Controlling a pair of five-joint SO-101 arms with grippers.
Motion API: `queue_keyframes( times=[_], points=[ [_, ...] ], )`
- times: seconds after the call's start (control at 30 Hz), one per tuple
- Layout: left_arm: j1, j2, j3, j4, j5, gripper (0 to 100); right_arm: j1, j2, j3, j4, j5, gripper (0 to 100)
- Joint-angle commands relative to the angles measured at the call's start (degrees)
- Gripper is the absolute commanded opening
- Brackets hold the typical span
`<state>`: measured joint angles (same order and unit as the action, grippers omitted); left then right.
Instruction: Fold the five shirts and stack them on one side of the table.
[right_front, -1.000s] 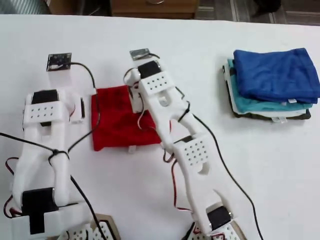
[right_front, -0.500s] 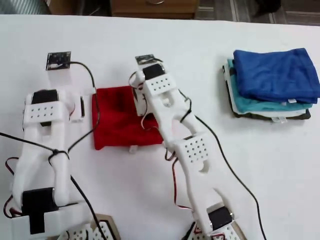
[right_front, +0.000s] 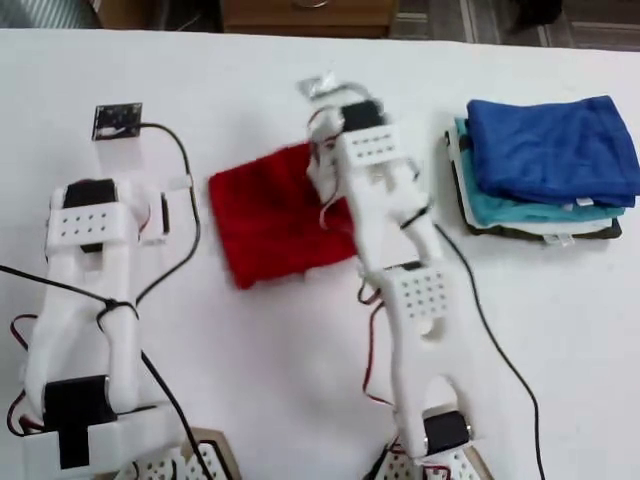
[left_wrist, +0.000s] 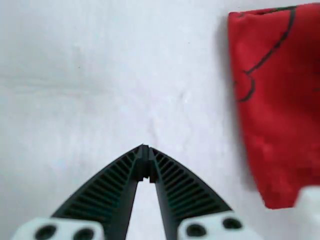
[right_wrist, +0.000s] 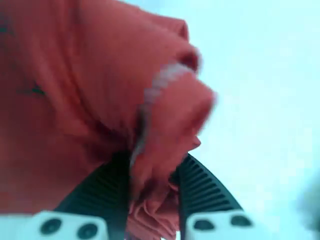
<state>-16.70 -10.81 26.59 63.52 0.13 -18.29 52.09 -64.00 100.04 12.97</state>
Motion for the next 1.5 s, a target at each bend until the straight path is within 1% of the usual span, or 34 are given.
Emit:
queue_keyframes(
  times=[0.0, 0.1, 0.23, 0.47, 0.6, 0.87, 1.07, 1.27, 1.47],
  points=[
    [-0.53, -0.35, -0.13, -1.93, 0.0, 3, 2.86, -14.55, 1.58, 1.19, 4.57, 2.1],
    [-0.53, -0.26, -0.22, -2.29, 0.0, 3, 5.67, -21.93, 4.92, 1.19, 7.47, 2.1],
    [-0.53, -0.26, -0.22, -2.29, 0.0, 3, 11.21, -29.05, 6.24, 1.19, 12.22, 2.1],
    [-0.53, -0.26, -0.22, -2.29, 0.09, 3, 20.44, -34.24, 6.15, 1.1, 21.8, 2.1],
    [-0.53, -0.26, -0.22, -2.29, 0.09, 3, 24.92, -35.3, 6.15, 1.1, 25.23, 2.1],
    [-0.53, -0.26, 0.13, -2.29, 0.09, 3, 33.1, -34.86, 6.15, 0.66, 29.63, 2.1],
    [-0.53, -0.26, 0.04, -2.2, 0.09, 3, 37.58, -34.24, 6.77, -5.32, 29.54, 2.1],
    [-0.53, -0.26, 0.13, -1.85, 0.09, 3, 42.15, -26.33, 6.42, -8.75, 32.09, 2.1],
    [-0.53, -0.26, 0.13, -1.85, 0.09, 3, 44.09, -20.18, 6.42, -15.08, 35.43, 2.1]
  ],
)
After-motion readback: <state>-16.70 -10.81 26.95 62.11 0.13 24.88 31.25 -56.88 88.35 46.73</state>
